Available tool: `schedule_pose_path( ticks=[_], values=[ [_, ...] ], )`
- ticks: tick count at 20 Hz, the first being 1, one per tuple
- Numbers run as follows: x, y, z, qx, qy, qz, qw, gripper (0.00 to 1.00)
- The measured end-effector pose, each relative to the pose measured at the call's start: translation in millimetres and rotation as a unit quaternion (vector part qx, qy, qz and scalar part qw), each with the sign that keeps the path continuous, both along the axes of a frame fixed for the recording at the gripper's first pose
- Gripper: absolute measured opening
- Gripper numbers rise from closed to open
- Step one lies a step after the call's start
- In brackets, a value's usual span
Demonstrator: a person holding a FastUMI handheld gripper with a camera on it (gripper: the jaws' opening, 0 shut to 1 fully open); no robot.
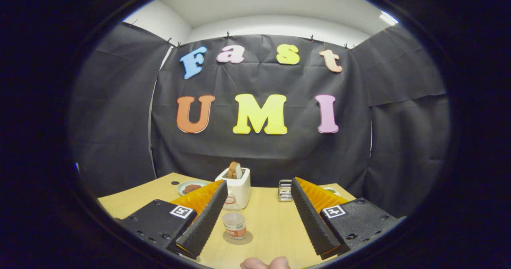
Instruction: Take the bottle from table, then pour the juice into the cup, finally place the bottle on the coaster
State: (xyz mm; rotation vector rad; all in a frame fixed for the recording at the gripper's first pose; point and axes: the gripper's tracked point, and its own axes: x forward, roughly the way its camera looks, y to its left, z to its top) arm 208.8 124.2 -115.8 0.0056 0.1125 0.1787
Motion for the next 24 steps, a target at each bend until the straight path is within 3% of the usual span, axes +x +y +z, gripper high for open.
schedule_pose_path(
  ticks=[7, 12, 19, 24],
  values=[
    [-85, -31, 93, 0.022, -0.047, -0.013, 0.999, 1.00],
    [-122, -45, 102, 0.022, -0.047, 0.001, 0.999, 1.00],
    [-139, -65, 94, 0.037, -0.050, -0.004, 0.998, 1.00],
    [-147, -58, 96, 0.033, -0.051, 0.023, 0.998, 1.00]
  ],
)
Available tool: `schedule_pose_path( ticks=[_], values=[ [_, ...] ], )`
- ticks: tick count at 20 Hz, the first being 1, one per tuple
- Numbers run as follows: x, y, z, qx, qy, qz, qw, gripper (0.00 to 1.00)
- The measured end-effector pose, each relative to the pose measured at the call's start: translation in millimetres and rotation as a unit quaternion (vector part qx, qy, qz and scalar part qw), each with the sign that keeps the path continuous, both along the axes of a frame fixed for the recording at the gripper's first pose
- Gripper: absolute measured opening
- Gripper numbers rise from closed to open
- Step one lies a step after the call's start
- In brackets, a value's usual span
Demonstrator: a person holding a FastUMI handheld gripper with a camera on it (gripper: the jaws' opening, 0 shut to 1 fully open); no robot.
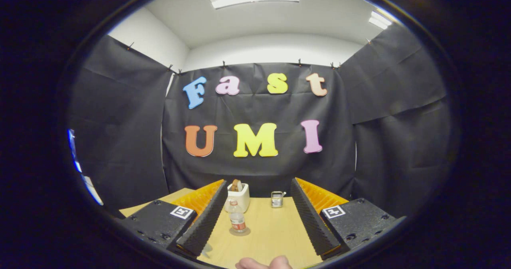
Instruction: Take the bottle from table, then pour the juice into the cup, finally place the bottle on the coaster
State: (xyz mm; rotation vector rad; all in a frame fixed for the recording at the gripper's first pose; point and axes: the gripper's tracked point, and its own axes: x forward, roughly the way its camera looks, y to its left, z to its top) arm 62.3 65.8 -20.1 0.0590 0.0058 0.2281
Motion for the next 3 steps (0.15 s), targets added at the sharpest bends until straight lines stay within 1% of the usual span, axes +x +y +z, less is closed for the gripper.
schedule_pose_path(
  ticks=[3],
  values=[
    [-1.8, 2.1, 6.5, -0.001, -0.005, 0.007, 1.000, 1.00]
  ],
)
